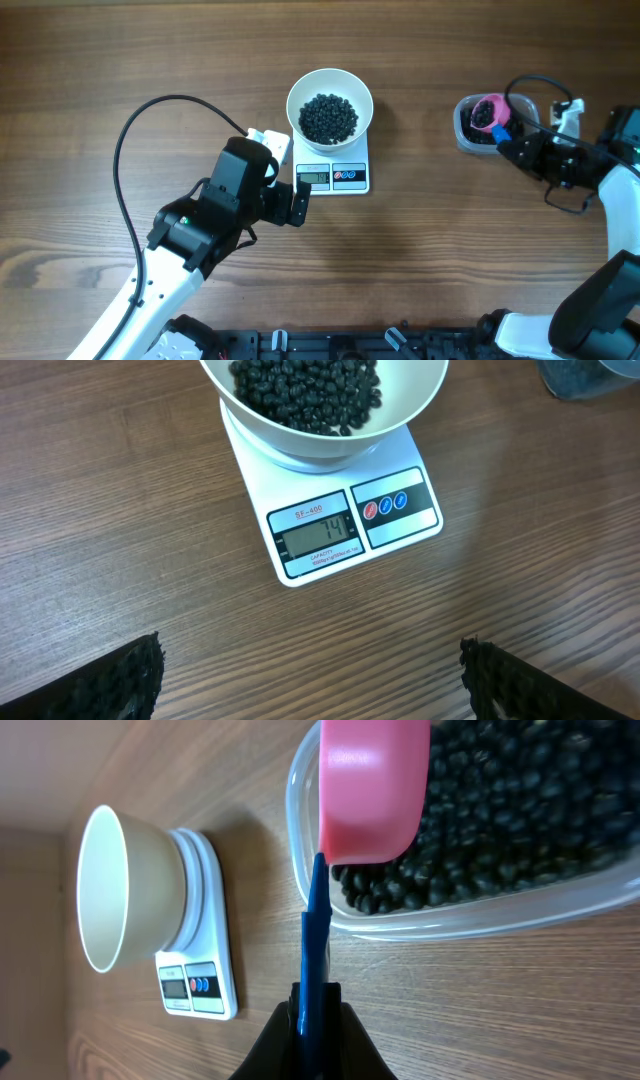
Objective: Scoop item into bowl and weigh 150g on scale
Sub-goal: 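Dip the scoop into the black beans and fill it with the right gripper, then lift the filled scoop and carry it left over the white bowl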
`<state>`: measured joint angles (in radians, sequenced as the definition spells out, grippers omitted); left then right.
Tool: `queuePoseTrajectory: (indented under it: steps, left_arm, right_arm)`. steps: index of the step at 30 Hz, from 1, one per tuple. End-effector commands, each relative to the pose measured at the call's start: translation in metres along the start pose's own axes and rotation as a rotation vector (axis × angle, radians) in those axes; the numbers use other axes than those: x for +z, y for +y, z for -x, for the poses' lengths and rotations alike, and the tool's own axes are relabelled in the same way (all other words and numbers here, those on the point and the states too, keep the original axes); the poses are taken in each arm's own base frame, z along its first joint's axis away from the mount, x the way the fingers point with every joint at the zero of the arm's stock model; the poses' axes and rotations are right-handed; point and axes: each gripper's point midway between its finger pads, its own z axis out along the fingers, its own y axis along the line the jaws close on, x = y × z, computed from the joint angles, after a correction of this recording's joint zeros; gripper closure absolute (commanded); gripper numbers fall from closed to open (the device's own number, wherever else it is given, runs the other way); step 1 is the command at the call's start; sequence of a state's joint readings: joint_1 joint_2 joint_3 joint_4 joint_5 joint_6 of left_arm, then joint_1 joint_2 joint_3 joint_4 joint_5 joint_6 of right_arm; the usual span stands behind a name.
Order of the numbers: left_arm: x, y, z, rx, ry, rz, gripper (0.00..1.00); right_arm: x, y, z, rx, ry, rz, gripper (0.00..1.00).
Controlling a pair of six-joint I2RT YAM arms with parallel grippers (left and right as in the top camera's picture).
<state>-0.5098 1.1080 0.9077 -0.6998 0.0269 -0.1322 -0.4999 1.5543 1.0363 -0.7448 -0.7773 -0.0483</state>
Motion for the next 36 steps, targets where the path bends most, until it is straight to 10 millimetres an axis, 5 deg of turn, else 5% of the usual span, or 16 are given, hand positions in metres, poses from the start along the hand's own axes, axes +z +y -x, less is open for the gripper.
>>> queuePoseTrajectory:
  steps: [1, 18, 36]
  left_arm:
    - [0.000, 0.000, 0.001, 0.023, -0.003, 0.003, 0.00]
    - [0.000, 0.000, 0.001, 0.023, -0.003, 0.003, 0.00]
    - [0.000, 0.000, 0.001, 0.023, -0.003, 0.003, 0.00]
  right_arm:
    - [-0.003, 0.000, 0.003, 0.040, -0.014, 0.053, 0.96]
    - [-0.028, 0.002, 0.016, 0.171, -0.094, 0.195, 0.96]
    - [-0.058, 0.061, 0.025, 0.262, -0.097, 0.597, 0.96]
